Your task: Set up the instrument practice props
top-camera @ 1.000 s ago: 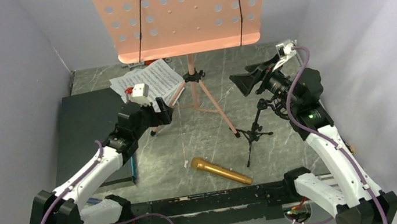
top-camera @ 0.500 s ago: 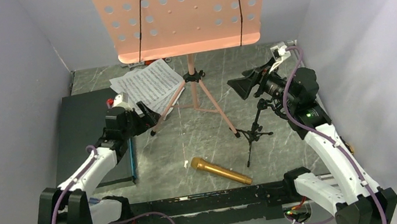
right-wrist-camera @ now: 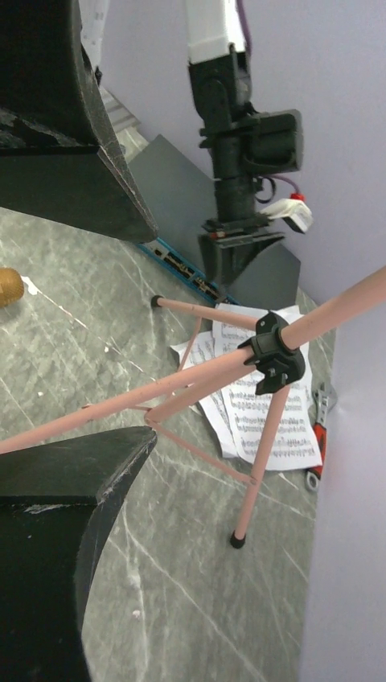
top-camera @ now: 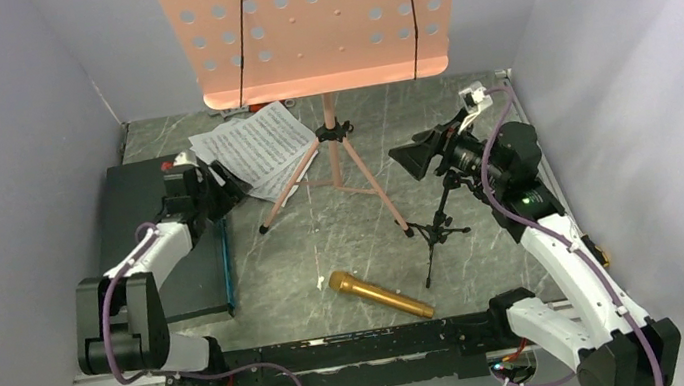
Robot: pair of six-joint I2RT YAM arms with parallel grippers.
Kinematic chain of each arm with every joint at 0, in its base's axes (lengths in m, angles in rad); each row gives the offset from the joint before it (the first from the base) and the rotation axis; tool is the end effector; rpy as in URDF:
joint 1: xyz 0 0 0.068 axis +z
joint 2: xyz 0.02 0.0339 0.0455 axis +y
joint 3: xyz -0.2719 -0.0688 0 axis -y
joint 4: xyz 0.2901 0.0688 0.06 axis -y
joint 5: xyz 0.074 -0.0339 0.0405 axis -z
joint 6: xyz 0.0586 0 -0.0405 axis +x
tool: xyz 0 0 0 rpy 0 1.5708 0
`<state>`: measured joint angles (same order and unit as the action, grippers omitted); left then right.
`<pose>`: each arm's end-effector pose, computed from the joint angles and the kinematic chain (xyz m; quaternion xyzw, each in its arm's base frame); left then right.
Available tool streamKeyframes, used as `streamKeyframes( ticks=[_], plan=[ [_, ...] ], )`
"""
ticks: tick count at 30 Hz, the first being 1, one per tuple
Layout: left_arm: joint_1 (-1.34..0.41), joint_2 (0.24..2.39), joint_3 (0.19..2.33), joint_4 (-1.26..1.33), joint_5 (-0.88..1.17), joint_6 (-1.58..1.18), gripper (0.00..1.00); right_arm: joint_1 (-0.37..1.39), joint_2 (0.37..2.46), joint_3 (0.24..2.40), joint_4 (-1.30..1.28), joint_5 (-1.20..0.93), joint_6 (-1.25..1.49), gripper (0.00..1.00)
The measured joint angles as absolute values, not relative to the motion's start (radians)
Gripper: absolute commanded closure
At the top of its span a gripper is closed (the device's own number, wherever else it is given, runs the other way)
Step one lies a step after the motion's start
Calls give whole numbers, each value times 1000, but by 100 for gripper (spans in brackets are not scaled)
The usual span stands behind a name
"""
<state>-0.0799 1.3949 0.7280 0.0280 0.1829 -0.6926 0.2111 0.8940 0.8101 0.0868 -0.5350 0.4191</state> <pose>0.3412 -0.0380 0.1704 -0.2292 0.8606 -0.2441 0.3837 0.2560 0.0854 0.3613 -0.1155 0.6967 0.3891 0.5915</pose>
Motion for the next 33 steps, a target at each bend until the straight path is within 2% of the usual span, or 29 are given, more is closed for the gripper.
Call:
streamKeyframes(
  ticks=[10, 17, 21, 26, 29, 33],
  plan=[
    [124, 1549, 864, 39, 245, -684, 34, 211, 973, 809, 116, -607, 452, 11],
    [154, 1715, 985, 40, 316, -662, 50, 211, 986, 809, 137, -635, 479, 11],
    [157, 1767, 1034, 46, 332, -643, 55, 211, 989, 807, 137, -638, 484, 11],
    [160, 1829, 1095, 47, 339, -624, 75, 211, 989, 807, 137, -638, 484, 11],
    [163, 1856, 1118, 48, 345, -616, 95, 211, 989, 807, 137, -638, 484, 11],
    [164, 1873, 1137, 40, 347, -596, 97, 211, 987, 805, 137, -637, 484, 11]
  ],
)
